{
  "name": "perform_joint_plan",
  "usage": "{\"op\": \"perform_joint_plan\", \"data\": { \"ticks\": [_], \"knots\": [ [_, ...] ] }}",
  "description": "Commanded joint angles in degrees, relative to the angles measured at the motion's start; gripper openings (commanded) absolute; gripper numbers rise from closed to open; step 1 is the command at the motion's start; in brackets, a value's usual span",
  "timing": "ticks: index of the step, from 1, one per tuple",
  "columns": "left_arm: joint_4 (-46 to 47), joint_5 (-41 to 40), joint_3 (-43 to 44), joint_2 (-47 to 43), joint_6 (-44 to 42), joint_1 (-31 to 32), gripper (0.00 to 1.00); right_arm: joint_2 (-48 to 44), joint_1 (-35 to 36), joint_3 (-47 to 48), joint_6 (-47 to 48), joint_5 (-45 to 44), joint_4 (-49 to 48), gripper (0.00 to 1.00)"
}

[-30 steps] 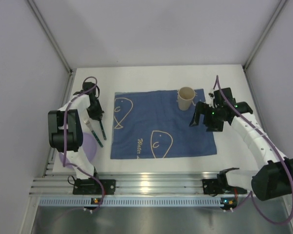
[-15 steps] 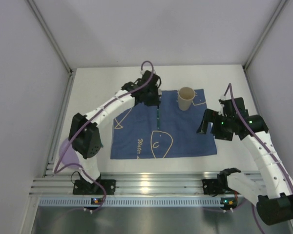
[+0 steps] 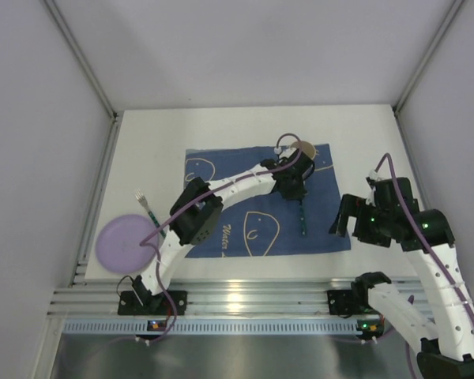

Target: Set the dinner table for one person

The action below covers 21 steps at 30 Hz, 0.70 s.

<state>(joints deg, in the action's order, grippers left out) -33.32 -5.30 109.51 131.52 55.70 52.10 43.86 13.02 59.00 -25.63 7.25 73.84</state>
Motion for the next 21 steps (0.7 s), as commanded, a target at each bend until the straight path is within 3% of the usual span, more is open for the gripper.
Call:
{"op": "perform_joint_plan", "data": {
  "ticks": [1, 3, 5, 9, 12, 15, 18, 21],
  "knots": [
    [4.84, -0.86, 3.51, -0.66, 4.85, -0.24, 0.00, -0.53, 0.52, 2.87, 1.81, -2.06, 3.76, 1.00],
    [4.32, -0.94, 3.43, -0.92, 4.68, 0.11, 0.08, -0.52, 0.52, 2.87, 2.34, -2.06, 3.76, 1.00],
    [3.53, -0.94, 3.16, -1.96, 4.24, 0.29, 0.27, -0.09, 0.52, 2.78, 2.51, -1.71, 3.33, 1.00],
    [1.15, -1.56, 0.10, -6.18, 1.35, 0.55, 0.39, 0.88, 0.52, 2.43, 2.51, -0.66, 1.83, 1.00],
    [-0.50, 0.29, -2.02, -9.61, -2.51, 0.46, 0.43, 1.41, 0.52, 0.95, 1.99, 1.19, -0.54, 1.00],
    [-5.69, -0.84, -4.12, -14.09, -5.59, 0.55, 0.40, 2.46, 0.52, -0.02, 1.28, 2.68, -2.74, 1.00],
    [-12.01, -8.65, -8.60, -22.17, -7.97, 0.11, 0.44, 3.43, 0.52, -0.73, 0.58, 3.83, -4.67, 1.00],
    [-18.53, -10.70, -17.20, -31.48, -9.47, -5.84, 0.50, 4.13, 0.52, -1.26, 0.05, 4.53, -6.34, 1.00]
  ]
}}
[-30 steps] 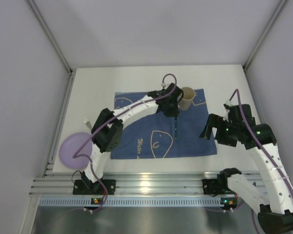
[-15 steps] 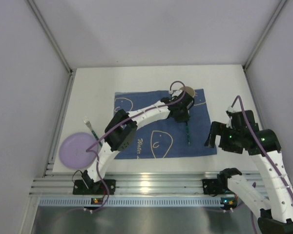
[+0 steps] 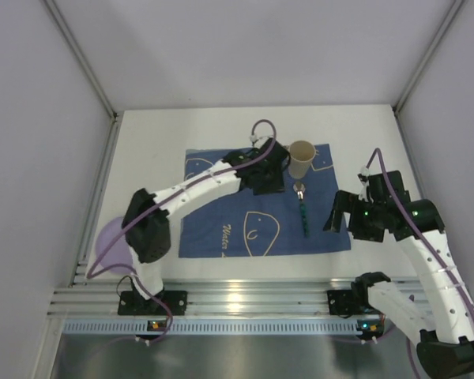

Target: Set the dinner table for one person

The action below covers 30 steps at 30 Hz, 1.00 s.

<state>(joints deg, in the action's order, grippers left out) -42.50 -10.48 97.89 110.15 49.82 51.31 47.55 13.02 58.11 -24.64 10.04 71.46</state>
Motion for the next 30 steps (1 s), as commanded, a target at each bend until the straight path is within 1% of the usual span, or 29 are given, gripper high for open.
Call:
{"op": "perform_joint_plan", "data": {
  "ticks": [1, 2, 3, 4, 5, 6, 7, 8, 10, 13, 16, 17, 21, 26, 30],
  "knots": [
    [-9.53, -4.38, -8.99, -15.44, -4.20, -11.78, 0.50, 0.70, 0.43, -0.88, -1.19, 1.82, -4.31, 1.00],
    [-8.57, -3.07, -16.34, -18.27, -6.56, -15.59, 0.50, 0.88, 0.52, -1.06, -1.46, 2.00, -5.01, 1.00],
    [-8.04, -1.05, -19.63, -20.74, -7.89, -19.54, 0.50, 0.96, 0.52, -1.59, -1.55, 2.17, -5.36, 1.00],
    [-7.86, 0.01, -22.27, -24.94, -9.20, -27.41, 0.51, 1.23, 0.52, -1.85, -1.63, 2.35, -6.06, 1.00],
    [-7.77, 0.54, -26.13, -26.37, -12.18, -30.97, 0.51, 1.40, 0.52, -2.03, -1.72, 2.70, -6.24, 1.00],
    [-7.77, 0.72, -27.39, -27.52, -13.68, -33.79, 0.51, 1.67, 0.52, -2.03, -1.55, 2.70, -6.42, 1.00],
    [-8.21, 0.90, -28.18, -28.66, -14.83, -38.95, 0.51, 2.28, 0.52, -2.12, -1.29, 2.87, -6.60, 1.00],
    [-8.73, 0.81, -29.06, -28.76, -16.84, -40.92, 0.51, 2.63, 0.61, -2.12, -1.11, 2.88, -6.68, 1.00],
    [-10.83, 0.11, -29.59, -28.41, -18.00, -45.65, 0.50, 3.51, 0.52, -2.03, -0.76, 2.88, -6.95, 1.00],
    [-11.64, -0.15, -31.79, -27.80, -19.23, -49.62, 0.50, 4.39, 0.52, -2.03, -0.49, 2.96, -7.21, 1.00],
    [-13.30, -1.47, -33.90, -26.48, -19.50, -50.96, 0.49, 5.09, 0.61, -1.94, -0.41, 3.05, -7.21, 1.00],
    [-13.48, -2.52, -35.03, -26.30, -19.59, -52.44, 0.48, 5.27, 0.61, -1.94, -0.32, 2.97, -7.30, 1.00],
    [-12.87, -2.70, -37.68, -26.39, -20.20, -54.91, 0.48, 6.06, 1.05, -1.94, 0.03, 2.53, -7.30, 1.00],
    [-10.68, -2.70, -40.40, -25.16, -20.56, -55.18, 0.46, 6.94, 1.40, -2.30, 0.30, 2.44, -7.83, 1.00],
    [-7.70, -1.21, -41.37, -23.23, -20.38, -55.35, 0.46, 7.47, 2.01, -2.03, 0.47, 2.09, -7.74, 1.00]
  ]
}}
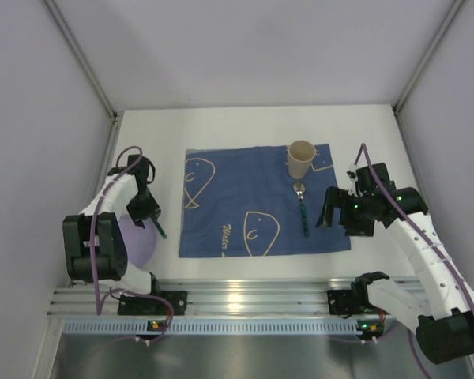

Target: Set the dinner table for one person

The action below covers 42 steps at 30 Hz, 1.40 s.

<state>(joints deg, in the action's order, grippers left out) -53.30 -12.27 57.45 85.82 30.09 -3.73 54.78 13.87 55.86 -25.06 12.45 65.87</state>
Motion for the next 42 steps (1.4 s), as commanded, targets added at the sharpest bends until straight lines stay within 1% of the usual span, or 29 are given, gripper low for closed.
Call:
{"op": "perform_joint_plan", "data": {
  "ticks": [1, 5, 8, 11, 12, 15, 18, 19, 20, 21, 22, 23, 24, 25, 26, 27, 28, 29, 30, 31, 32, 33, 34, 35, 36, 37, 38, 40, 42],
  "knots": [
    [3.72, 0.84, -1.72, 1.54, -0.64, -0.32, 0.46, 0.50, 1.16, 0.22, 0.98, -0.49, -2.23, 1.00],
    [6.36, 2.34, -3.48, 4.26, -0.21, -0.23, 0.42, 0.94, 1.51, 0.31, 1.15, -0.76, -2.32, 1.00],
    [7.33, 2.78, -3.57, 6.20, -0.03, -0.32, 0.37, 1.20, 1.69, 0.48, 1.15, -1.11, -2.32, 1.00],
    [7.59, 2.43, -3.57, 7.43, -0.11, -0.32, 0.20, 1.73, 1.78, 0.66, 1.33, -1.37, -2.32, 1.00],
    [7.51, 2.60, -3.57, 7.78, -0.12, -0.40, 0.13, 1.99, 1.86, 0.66, 1.50, -1.46, -2.41, 1.00],
    [6.11, 3.22, -2.53, 7.35, -0.38, -0.23, 0.00, 2.25, 1.87, 0.75, 1.51, -1.72, -2.41, 1.00],
    [1.72, 0.33, 2.30, 5.42, -1.52, 0.82, 0.00, 2.17, 1.87, 0.66, 1.68, -1.90, -2.50, 1.00],
    [-1.77, -1.68, 6.49, 4.89, -1.96, 2.04, 0.00, 2.17, 1.86, 0.48, 1.68, -1.90, -2.67, 1.00],
    [-1.81, -1.70, 8.97, 4.88, -2.05, 2.06, 0.00, 2.26, 1.86, 0.48, 1.68, -1.90, -2.67, 1.00],
    [-5.03, -2.75, 11.69, 5.06, -2.14, 3.45, 0.00, 2.26, 1.86, 0.48, 1.68, -1.90, -2.85, 1.00],
    [-6.45, -3.02, 17.20, 5.49, -1.70, 5.81, 0.00, 2.34, 1.86, 0.40, 1.59, -2.34, -2.85, 1.00],
    [-7.60, -3.11, 20.13, 6.72, -1.26, 9.49, 0.00, 2.52, 1.86, 0.39, 1.68, -2.43, -2.94, 1.00],
    [-10.31, -3.20, 23.11, 7.68, -0.65, 11.70, 0.00, 2.61, 1.95, 0.48, 1.77, -2.69, -2.85, 1.00],
    [-11.55, -3.20, 28.89, 8.83, 0.23, 14.16, 0.00, 2.70, 1.87, 0.57, 1.77, -3.39, -2.76, 1.00],
    [-12.61, -2.85, 31.64, 10.14, 2.41, 16.71, 0.00, 2.61, 1.86, 0.66, 1.77, -3.83, -2.67, 1.00],
    [-13.75, -2.06, 34.28, 13.29, 3.56, 21.61, 0.00, 2.61, 1.78, 0.92, 1.85, -4.18, -2.59, 1.00],
    [-14.37, -0.57, 39.01, 14.97, 6.27, 24.09, 0.00, 2.35, 1.78, 1.10, 1.86, -4.79, -2.41, 1.00],
    [-14.46, 0.14, 41.05, 16.64, 7.43, 26.55, 0.00, 2.34, 1.78, 1.27, 1.77, -4.98, -2.23, 1.00],
    [-14.20, 0.84, 42.99, 19.97, 8.49, 31.36, 0.00, 2.17, 1.78, 1.36, 1.94, -5.24, -2.15, 1.00],
    [-14.20, 1.28, 46.84, 21.74, 10.67, 33.59, 0.00, 2.08, 1.78, 1.54, 1.94, -5.59, -1.54, 1.00],
    [-13.77, 2.07, 48.53, 23.58, 11.30, 35.78, 0.00, 1.91, 1.78, 1.54, 1.94, -5.85, -1.36, 1.00],
    [-13.68, 2.69, 50.46, 27.43, 11.75, 39.63, 0.00, 1.38, 1.78, 1.36, 2.03, -6.03, -1.18, 1.00],
    [-14.28, 3.04, 54.57, 29.73, 12.53, 41.33, 0.00, 1.03, 1.78, 1.27, 2.03, -6.47, -0.66, 1.00],
    [-14.38, 4.52, 56.61, 31.76, 12.63, 43.00, 0.00, 0.68, 1.86, 1.27, 2.03, -6.56, -0.56, 1.00],
    [-14.55, 4.89, 58.81, 35.95, 12.72, 46.06, 0.00, -0.20, 1.69, 0.75, 1.68, -6.73, -0.22, 1.00],
    [-14.73, 5.24, 63.27, 38.08, 13.06, 47.48, 0.00, -0.73, 1.69, 0.57, 1.51, -6.56, -0.12, 1.00],
    [-15.08, 6.02, 65.57, 42.02, 13.07, 50.02, 0.00, -1.17, 1.69, 0.22, 1.42, -6.47, -0.12, 1.00],
    [-15.87, 6.12, 72.06, 45.47, 13.77, 52.14, 0.00, -2.22, 1.78, 0.13, 1.07, -6.47, 0.31, 1.00],
    [-15.00, 8.04, 74.20, 48.46, 14.38, 53.81, 0.00, -2.84, 1.69, 0.31, 0.72, -6.56, 1.19, 1.00]
  ]
}}
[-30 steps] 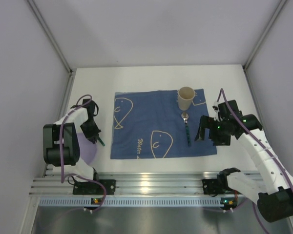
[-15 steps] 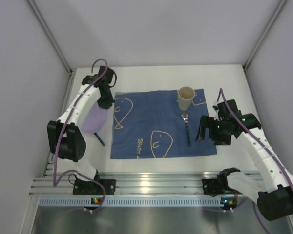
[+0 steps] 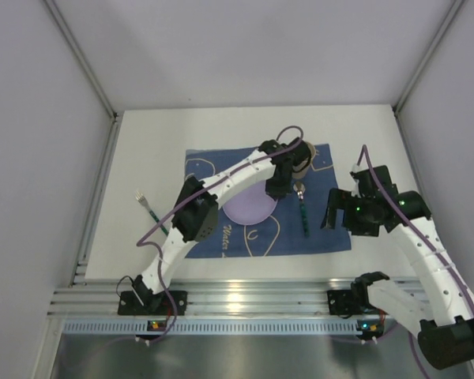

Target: Set the dinner table for one person

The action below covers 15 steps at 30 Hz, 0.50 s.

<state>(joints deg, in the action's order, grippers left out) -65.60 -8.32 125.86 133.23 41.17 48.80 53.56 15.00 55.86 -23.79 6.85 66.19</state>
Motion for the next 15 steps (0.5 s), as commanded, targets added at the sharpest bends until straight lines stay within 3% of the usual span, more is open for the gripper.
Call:
{"op": "perform_joint_plan", "data": {
  "ticks": [1, 8, 12, 15],
  "knots": [
    [-2.08, 4.71, 5.88, 1.50, 3.83, 1.48, 0.00, -1.97, 0.55, 0.39, -0.47, -1.05, 1.04, 1.00],
    [3.36, 8.05, -0.70, -0.24, 5.85, 2.79, 0.00, -4.43, 0.55, -0.22, -0.64, -2.02, 3.24, 1.00],
    [6.62, 12.00, -1.76, -0.07, 5.33, 4.63, 0.25, -5.39, 0.55, -1.10, -0.64, -2.02, 3.77, 1.00],
    [7.42, 9.21, -2.54, -3.83, 4.98, 5.78, 0.37, -5.83, 0.55, -1.36, -0.73, -1.93, 4.12, 1.00]
  ]
}}
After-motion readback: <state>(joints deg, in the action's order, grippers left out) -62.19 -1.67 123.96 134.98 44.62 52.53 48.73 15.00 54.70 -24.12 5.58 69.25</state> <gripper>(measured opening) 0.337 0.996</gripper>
